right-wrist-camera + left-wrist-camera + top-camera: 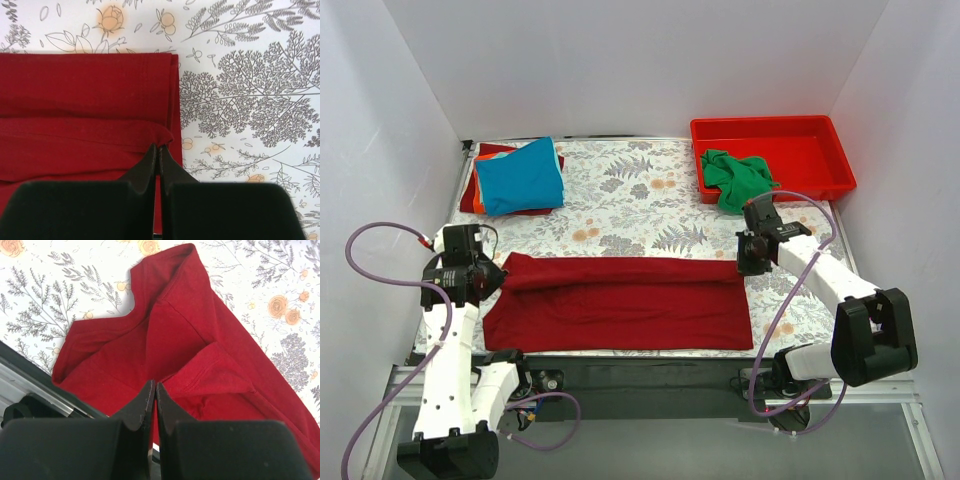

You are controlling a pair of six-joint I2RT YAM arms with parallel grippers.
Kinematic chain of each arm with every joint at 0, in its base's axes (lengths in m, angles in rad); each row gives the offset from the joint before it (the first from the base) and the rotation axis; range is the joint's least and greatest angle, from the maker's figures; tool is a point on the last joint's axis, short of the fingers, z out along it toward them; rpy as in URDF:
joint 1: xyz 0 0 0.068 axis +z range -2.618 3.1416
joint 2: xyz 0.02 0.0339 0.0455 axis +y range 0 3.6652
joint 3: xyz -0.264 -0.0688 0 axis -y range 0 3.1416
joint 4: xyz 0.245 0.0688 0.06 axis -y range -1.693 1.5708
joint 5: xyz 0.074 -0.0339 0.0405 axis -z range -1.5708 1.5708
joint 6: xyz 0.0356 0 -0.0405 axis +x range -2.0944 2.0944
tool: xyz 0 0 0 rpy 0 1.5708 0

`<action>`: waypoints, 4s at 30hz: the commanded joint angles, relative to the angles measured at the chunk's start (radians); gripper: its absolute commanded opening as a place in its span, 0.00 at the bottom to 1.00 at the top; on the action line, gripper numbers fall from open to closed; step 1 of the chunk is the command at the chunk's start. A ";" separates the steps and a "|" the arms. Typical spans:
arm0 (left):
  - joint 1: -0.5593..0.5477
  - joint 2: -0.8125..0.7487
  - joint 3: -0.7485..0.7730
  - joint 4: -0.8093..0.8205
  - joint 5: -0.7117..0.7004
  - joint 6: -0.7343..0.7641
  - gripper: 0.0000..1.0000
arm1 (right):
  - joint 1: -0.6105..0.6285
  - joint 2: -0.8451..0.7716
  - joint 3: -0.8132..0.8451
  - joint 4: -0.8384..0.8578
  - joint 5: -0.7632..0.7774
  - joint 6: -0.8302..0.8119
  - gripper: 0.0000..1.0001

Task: Fold and stack the t-shirts
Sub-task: Fold the tshirt

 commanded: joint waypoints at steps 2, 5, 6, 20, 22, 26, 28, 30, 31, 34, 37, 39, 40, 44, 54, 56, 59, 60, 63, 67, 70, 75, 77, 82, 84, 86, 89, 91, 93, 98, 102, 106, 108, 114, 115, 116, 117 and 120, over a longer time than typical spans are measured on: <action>-0.008 -0.026 0.028 -0.060 -0.034 -0.027 0.00 | 0.011 -0.035 -0.026 -0.039 0.037 0.039 0.01; -0.008 -0.059 0.026 -0.078 -0.024 -0.030 0.00 | 0.020 -0.044 -0.044 -0.040 0.049 0.054 0.01; -0.008 -0.067 0.026 -0.080 -0.023 -0.030 0.00 | 0.021 -0.043 -0.047 -0.040 0.050 0.054 0.01; -0.008 -0.093 0.101 -0.198 0.031 -0.042 0.32 | 0.063 -0.066 -0.060 -0.109 0.088 0.102 0.16; -0.008 -0.087 0.132 -0.227 0.028 -0.045 0.46 | 0.075 -0.098 -0.066 -0.145 0.103 0.114 0.25; -0.008 -0.060 0.161 -0.229 0.058 -0.049 0.51 | 0.109 -0.169 -0.041 -0.189 0.128 0.116 0.35; -0.010 -0.049 0.154 -0.181 0.080 -0.035 0.51 | 0.110 -0.193 -0.006 -0.185 0.109 0.096 0.36; -0.007 -0.026 0.125 -0.103 0.118 -0.033 0.51 | 0.112 -0.184 0.020 -0.156 0.088 0.054 0.37; -0.008 -0.015 0.114 -0.071 0.141 -0.033 0.51 | 0.112 -0.173 0.043 -0.143 0.067 0.037 0.37; -0.007 0.031 0.043 0.067 0.207 -0.045 0.50 | 0.112 -0.109 0.077 -0.100 0.024 0.001 0.36; -0.008 0.101 -0.010 0.201 0.246 -0.026 0.50 | 0.112 -0.049 0.124 -0.047 -0.053 -0.027 0.35; -0.008 0.166 -0.045 0.276 0.252 -0.016 0.50 | 0.112 -0.006 0.144 0.013 -0.107 -0.053 0.35; -0.008 0.192 -0.059 0.299 0.256 -0.010 0.50 | 0.112 0.008 0.149 0.029 -0.149 -0.056 0.35; -0.007 0.295 -0.144 0.411 0.359 -0.027 0.51 | 0.112 0.089 0.155 0.064 -0.153 -0.058 0.34; -0.008 0.437 -0.313 0.621 0.421 -0.006 0.50 | 0.110 0.183 0.031 0.151 -0.150 -0.044 0.32; -0.008 0.489 -0.325 0.659 0.442 0.014 0.50 | 0.106 0.218 0.031 0.162 -0.127 -0.044 0.32; -0.008 0.545 -0.320 0.689 0.462 0.021 0.50 | 0.094 0.265 0.049 0.174 -0.084 -0.044 0.31; -0.008 0.577 -0.320 0.710 0.459 0.022 0.50 | 0.090 0.276 0.055 0.177 -0.076 -0.049 0.31; -0.010 0.650 -0.311 0.750 0.468 0.031 0.50 | 0.074 0.317 0.077 0.182 -0.047 -0.056 0.31; -0.055 0.714 -0.277 0.804 0.500 0.042 0.49 | 0.051 0.353 0.088 0.181 0.003 -0.056 0.31; -0.139 0.761 -0.213 0.833 0.502 0.037 0.49 | 0.012 0.361 0.086 0.181 0.010 -0.055 0.31; -0.213 0.881 -0.081 0.834 0.519 0.007 0.49 | -0.058 0.351 0.106 0.168 0.011 -0.078 0.31; -0.227 0.898 -0.038 0.827 0.525 -0.001 0.49 | -0.064 0.347 0.126 0.161 0.007 -0.092 0.31; -0.229 0.873 -0.017 0.773 0.508 0.007 0.49 | -0.063 0.324 0.160 0.136 -0.039 -0.099 0.31; -0.229 0.832 -0.036 0.746 0.485 0.019 0.49 | -0.063 0.299 0.161 0.128 -0.049 -0.098 0.31; -0.229 0.804 -0.052 0.698 0.407 0.027 0.49 | -0.061 0.276 0.160 0.122 -0.059 -0.098 0.31; -0.230 0.757 -0.079 0.657 0.321 0.039 0.49 | -0.063 0.247 0.155 0.101 -0.072 -0.089 0.31; -0.229 0.714 -0.110 0.640 0.309 0.039 0.50 | -0.061 0.232 0.140 0.096 -0.078 -0.084 0.31; -0.229 0.688 -0.127 0.643 0.315 0.033 0.50 | -0.061 0.207 0.120 0.089 -0.078 -0.082 0.31; -0.230 0.629 -0.127 0.646 0.333 0.037 0.50 | -0.061 0.170 0.072 0.075 -0.096 -0.075 0.31; -0.229 0.626 -0.098 0.640 0.347 0.036 0.50 | -0.061 0.153 0.034 0.073 -0.107 -0.072 0.31; -0.230 0.626 -0.073 0.638 0.347 0.037 0.50 | -0.058 0.126 0.006 0.061 -0.107 -0.066 0.31; -0.229 0.625 -0.060 0.630 0.344 0.037 0.50 | -0.055 0.095 -0.010 0.052 -0.107 -0.064 0.31; -0.230 0.619 -0.059 0.632 0.342 0.036 0.50 | -0.055 0.045 -0.078 0.038 -0.161 -0.056 0.31; -0.232 0.620 -0.058 0.633 0.344 0.036 0.50 | -0.055 0.040 -0.084 0.038 -0.170 -0.056 0.31; -0.232 0.620 -0.060 0.635 0.342 0.036 0.50 | -0.054 0.032 -0.089 0.036 -0.173 -0.053 0.31; -0.234 0.619 -0.060 0.638 0.344 0.036 0.50 | -0.054 0.026 -0.093 0.036 -0.174 -0.052 0.31; -0.255 0.620 -0.060 0.643 0.341 0.036 0.50 | -0.054 0.012 -0.075 0.029 -0.184 -0.049 0.31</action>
